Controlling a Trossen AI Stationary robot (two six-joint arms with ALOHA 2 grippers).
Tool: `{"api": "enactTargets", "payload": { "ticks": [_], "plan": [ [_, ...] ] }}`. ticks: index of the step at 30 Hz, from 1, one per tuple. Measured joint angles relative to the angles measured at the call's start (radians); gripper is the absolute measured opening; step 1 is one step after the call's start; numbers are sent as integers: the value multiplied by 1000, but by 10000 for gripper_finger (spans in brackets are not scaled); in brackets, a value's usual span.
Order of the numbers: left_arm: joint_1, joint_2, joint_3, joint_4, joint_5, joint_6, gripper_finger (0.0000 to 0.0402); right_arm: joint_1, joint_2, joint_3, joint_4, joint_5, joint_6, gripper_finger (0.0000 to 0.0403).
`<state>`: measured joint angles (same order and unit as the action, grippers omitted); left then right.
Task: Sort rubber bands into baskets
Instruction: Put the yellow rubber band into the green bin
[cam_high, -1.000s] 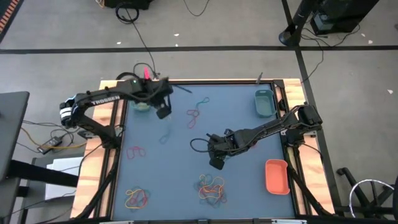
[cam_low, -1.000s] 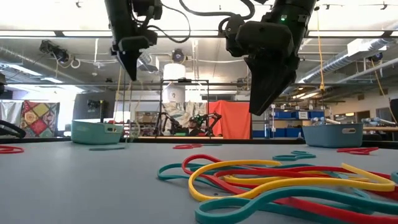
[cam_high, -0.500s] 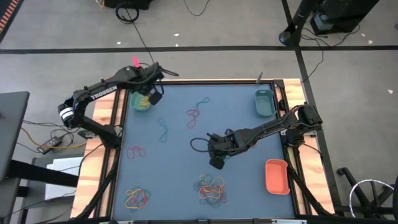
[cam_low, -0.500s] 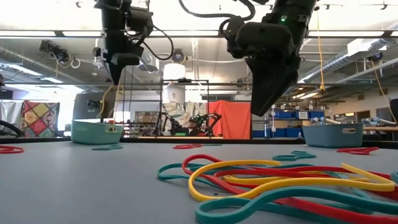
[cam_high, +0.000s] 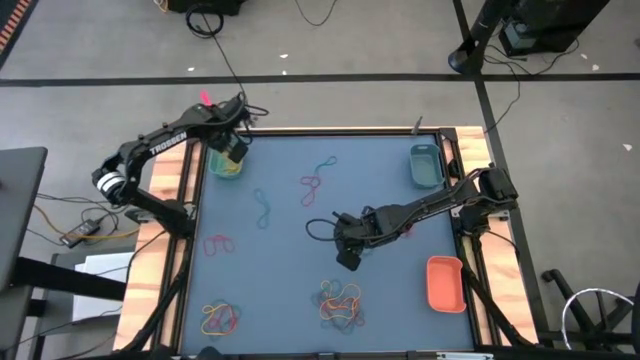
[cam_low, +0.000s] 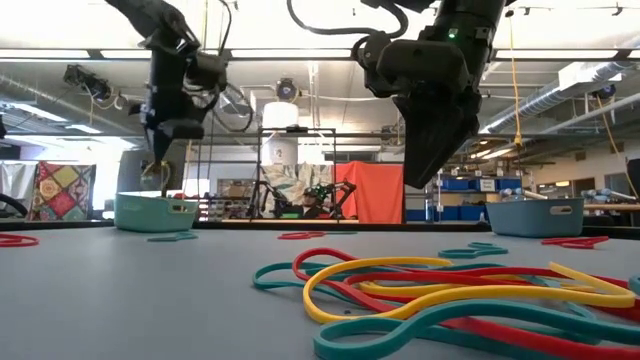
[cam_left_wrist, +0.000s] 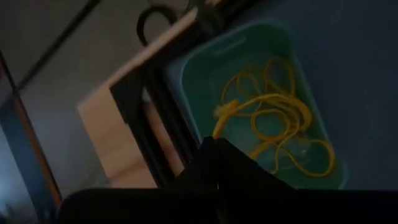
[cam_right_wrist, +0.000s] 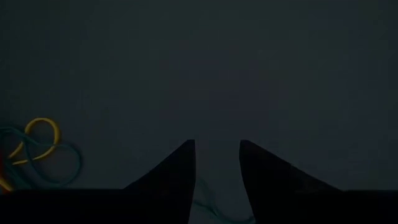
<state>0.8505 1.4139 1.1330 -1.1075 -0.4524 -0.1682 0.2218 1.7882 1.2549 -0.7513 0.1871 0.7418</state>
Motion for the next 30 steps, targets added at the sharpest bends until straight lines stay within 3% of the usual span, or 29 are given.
{"api": "enactTargets", "payload": {
  "ticks": [5, 14, 18, 24, 30],
  "plan": [
    [20, 0, -44, 15, 86, -34, 34, -7, 0, 0, -3, -6, 0, 137],
    [19, -1, -45, 23, 118, -41, 126, -28, 0, 0, -2, -30, 18, 137],
    [-10, -19, -45, 31, 308, 10, 143, -28, 0, 0, -1, -52, 20, 137],
    [-146, -81, -45, 148, 464, 7, 135, -21, 8, 0, 46, -168, -44, 137],
    [-375, -132, -45, 247, 492, -72, 131, -27, 10, 0, -7, -144, -43, 137]
  ]
}}
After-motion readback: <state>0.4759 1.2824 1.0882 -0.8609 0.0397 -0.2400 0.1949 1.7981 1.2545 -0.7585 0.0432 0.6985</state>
